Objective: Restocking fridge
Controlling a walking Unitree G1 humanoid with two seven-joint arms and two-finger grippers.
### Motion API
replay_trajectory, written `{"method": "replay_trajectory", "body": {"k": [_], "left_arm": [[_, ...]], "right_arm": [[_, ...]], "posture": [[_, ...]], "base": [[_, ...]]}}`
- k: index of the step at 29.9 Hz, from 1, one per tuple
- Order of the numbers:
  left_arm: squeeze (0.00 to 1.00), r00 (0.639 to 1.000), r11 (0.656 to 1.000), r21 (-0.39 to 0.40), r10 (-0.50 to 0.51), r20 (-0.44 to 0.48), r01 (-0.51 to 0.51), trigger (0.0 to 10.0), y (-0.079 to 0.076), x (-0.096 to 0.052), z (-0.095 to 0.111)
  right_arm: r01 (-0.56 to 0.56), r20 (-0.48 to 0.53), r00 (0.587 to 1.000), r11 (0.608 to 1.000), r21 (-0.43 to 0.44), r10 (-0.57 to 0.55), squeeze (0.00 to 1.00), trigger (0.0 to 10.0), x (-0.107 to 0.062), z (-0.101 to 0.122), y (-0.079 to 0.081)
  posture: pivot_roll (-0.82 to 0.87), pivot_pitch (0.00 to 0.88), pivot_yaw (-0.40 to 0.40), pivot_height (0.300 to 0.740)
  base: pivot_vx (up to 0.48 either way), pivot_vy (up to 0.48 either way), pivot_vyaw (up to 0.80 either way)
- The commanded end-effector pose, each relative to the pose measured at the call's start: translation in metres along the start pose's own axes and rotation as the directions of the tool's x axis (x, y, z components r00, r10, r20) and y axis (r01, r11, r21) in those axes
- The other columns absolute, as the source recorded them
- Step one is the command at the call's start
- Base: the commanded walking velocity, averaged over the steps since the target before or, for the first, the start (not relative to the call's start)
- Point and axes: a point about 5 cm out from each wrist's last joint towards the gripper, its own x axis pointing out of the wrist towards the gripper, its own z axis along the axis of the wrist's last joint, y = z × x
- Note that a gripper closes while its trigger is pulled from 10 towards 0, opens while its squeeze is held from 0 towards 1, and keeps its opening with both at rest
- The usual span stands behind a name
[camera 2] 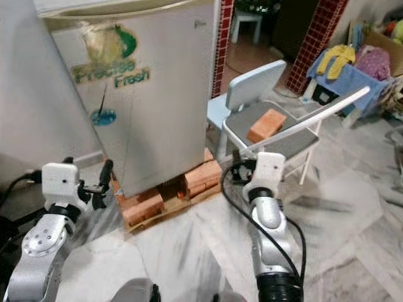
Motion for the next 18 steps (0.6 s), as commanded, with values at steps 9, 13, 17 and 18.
{"method": "replay_trajectory", "body": {"k": [9,13,17,18], "left_arm": [[0.0,1.0,1.0,0.001,-0.023,0.003,0.023,10.0,-0.0042,0.0035,0.0035],[0.0,1.0,1.0,-0.002,-0.02,-0.002,0.02,10.0,-0.0042,0.0026,0.0026],[0.0,1.0,1.0,-0.002,-0.02,-0.002,0.02,10.0,-0.0042,0.0026,0.0026],[0.0,1.0,1.0,-0.002,-0.02,-0.002,0.02,10.0,-0.0042,0.0026,0.0026]], "right_arm": [[-0.001,0.015,1.0,1.0,-0.031,0.001,0.0,10.0,-0.0044,0.0026,-0.0034],[0.009,-0.001,1.0,0.999,-0.049,-0.009,0.0,10.0,-0.0053,0.0006,-0.0012],[0.009,-0.001,1.0,0.999,-0.049,-0.009,0.0,10.0,-0.0053,0.0006,-0.0012],[0.009,-0.001,1.0,0.999,-0.049,-0.009,0.0,10.0,-0.0053,0.0006,-0.0012]], "posture": [[0.14,0.037,0.007,0.74],[0.14,0.042,0.006,0.74],[0.14,0.042,0.006,0.74],[0.14,0.042,0.006,0.74]], "base": [[0.0,0.0,0.0],[0.0,0.0,0.0],[0.0,0.0,0.0],[0.0,0.0,0.0]]}}
